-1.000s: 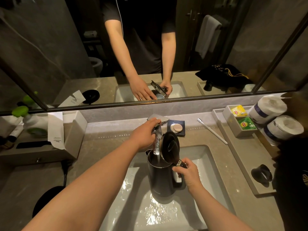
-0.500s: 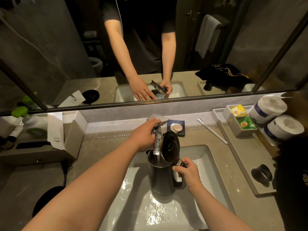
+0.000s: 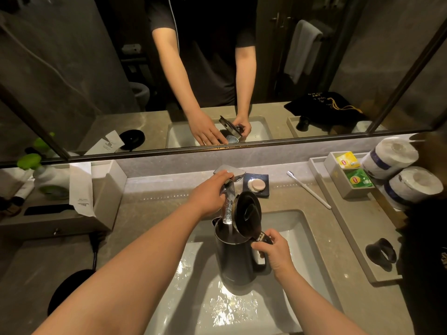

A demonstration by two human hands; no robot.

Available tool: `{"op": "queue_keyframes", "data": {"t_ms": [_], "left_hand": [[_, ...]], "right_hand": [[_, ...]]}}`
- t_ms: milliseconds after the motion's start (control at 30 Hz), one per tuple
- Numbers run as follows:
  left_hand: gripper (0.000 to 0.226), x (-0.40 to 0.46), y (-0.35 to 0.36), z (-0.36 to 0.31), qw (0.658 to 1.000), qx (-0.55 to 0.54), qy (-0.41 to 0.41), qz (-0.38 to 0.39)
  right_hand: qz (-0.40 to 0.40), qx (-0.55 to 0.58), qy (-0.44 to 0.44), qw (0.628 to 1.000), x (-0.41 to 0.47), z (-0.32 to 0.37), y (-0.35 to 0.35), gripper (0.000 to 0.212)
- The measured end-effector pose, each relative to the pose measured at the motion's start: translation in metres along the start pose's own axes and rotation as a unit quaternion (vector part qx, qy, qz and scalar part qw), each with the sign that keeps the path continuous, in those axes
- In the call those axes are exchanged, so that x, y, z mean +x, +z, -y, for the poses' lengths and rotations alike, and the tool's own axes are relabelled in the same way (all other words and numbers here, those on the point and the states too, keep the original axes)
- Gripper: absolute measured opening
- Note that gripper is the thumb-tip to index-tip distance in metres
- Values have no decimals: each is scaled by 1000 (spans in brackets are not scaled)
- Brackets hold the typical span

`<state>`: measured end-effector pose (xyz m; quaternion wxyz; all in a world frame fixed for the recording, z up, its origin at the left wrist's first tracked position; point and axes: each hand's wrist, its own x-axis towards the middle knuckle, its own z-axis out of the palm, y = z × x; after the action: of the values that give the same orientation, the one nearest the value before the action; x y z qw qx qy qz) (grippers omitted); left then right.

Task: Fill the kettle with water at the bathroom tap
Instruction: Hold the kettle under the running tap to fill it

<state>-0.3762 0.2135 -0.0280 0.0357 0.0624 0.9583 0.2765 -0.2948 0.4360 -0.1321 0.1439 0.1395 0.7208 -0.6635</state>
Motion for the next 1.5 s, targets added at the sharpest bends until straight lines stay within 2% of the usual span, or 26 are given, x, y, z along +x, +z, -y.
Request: {"op": "queue_keyframes", "data": {"t_ms": [433, 767, 1500], "left_hand": [[64, -1, -1, -2, 1000, 0, 5, -2], [63, 0, -4, -3, 1000, -3, 11, -2], [65, 1, -1, -1, 1000, 4, 4, -1]], "right_hand": [[0, 1, -3, 1000, 1, -2, 0, 34], [-1, -11, -3, 1000, 4, -6, 0, 29], [1, 2, -5, 1000, 4, -3, -1, 34]]}}
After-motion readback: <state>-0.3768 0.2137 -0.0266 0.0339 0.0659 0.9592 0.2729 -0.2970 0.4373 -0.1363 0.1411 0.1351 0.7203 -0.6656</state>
